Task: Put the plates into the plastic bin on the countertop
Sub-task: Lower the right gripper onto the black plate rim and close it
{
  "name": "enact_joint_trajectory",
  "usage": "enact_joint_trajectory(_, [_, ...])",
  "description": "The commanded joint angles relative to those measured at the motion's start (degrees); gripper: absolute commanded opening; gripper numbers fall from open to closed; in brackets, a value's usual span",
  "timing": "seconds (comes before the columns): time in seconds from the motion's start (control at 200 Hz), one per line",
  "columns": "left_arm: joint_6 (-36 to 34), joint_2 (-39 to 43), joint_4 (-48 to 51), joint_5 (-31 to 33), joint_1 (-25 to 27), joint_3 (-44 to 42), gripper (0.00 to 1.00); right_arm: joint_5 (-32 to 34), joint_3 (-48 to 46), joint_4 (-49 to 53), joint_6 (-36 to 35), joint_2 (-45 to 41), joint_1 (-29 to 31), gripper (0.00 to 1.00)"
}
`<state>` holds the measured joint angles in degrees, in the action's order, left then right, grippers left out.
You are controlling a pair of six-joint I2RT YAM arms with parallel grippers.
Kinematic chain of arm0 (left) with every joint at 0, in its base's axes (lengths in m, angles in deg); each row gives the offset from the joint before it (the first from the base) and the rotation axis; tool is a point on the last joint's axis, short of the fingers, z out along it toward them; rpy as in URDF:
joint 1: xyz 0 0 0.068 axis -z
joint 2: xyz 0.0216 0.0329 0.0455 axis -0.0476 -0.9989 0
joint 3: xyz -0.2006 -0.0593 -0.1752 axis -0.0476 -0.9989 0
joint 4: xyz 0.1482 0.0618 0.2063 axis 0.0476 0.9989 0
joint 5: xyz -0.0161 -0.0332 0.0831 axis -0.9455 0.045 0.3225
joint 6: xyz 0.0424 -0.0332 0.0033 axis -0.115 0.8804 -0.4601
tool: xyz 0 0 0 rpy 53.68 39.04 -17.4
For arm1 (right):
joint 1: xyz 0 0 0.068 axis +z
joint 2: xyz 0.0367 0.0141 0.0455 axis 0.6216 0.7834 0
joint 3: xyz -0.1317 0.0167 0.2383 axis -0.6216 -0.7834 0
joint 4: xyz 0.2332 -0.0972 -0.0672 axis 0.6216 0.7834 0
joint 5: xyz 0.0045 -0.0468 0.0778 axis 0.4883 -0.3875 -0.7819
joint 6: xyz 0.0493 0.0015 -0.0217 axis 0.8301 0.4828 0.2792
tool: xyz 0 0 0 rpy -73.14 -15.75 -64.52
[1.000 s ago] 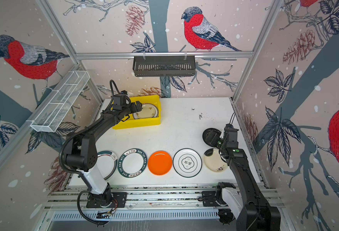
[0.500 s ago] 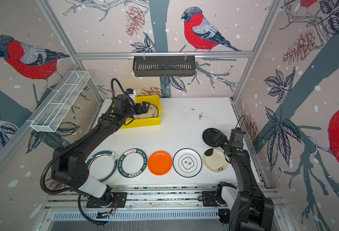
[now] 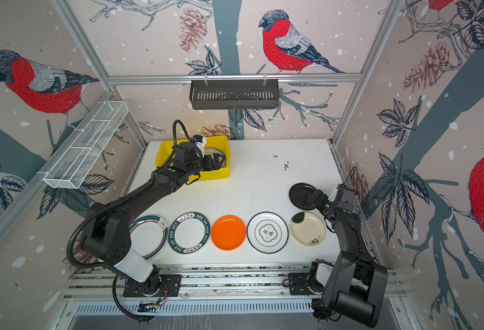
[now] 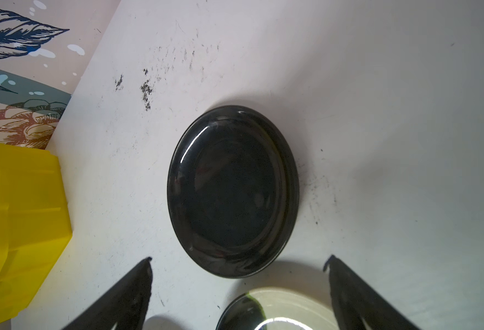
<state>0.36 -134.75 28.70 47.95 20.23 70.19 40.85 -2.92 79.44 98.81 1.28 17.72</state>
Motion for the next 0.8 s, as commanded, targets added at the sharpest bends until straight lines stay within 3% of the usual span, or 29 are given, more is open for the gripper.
enact_joint_trajectory(0.0, [1.94,-0.53,-5.30,-3.12,0.87,0.05,0.98,-1.80,0.91,-0.76,-2.18,1.64,-0.29,0.95])
enact_joint_trajectory(0.24, [1.37,-2.18,-4.25,-2.03,2.85,1.10,0.98,-2.46,3.01,-0.72,-2.07,5.67,-0.95,0.92])
enact_joint_trajectory(0.391, [0.92,-2.52,-3.72,-1.07,3.49,1.24,0.98,2.23,4.14,0.58,-1.90,8.05,-0.65,0.91])
enact_joint_trajectory(0.796, [-0.05,-4.04,-2.12,-0.29,3.58,3.17,0.98,-2.35,5.81,-2.75,-1.92,14.28,0.49,0.86])
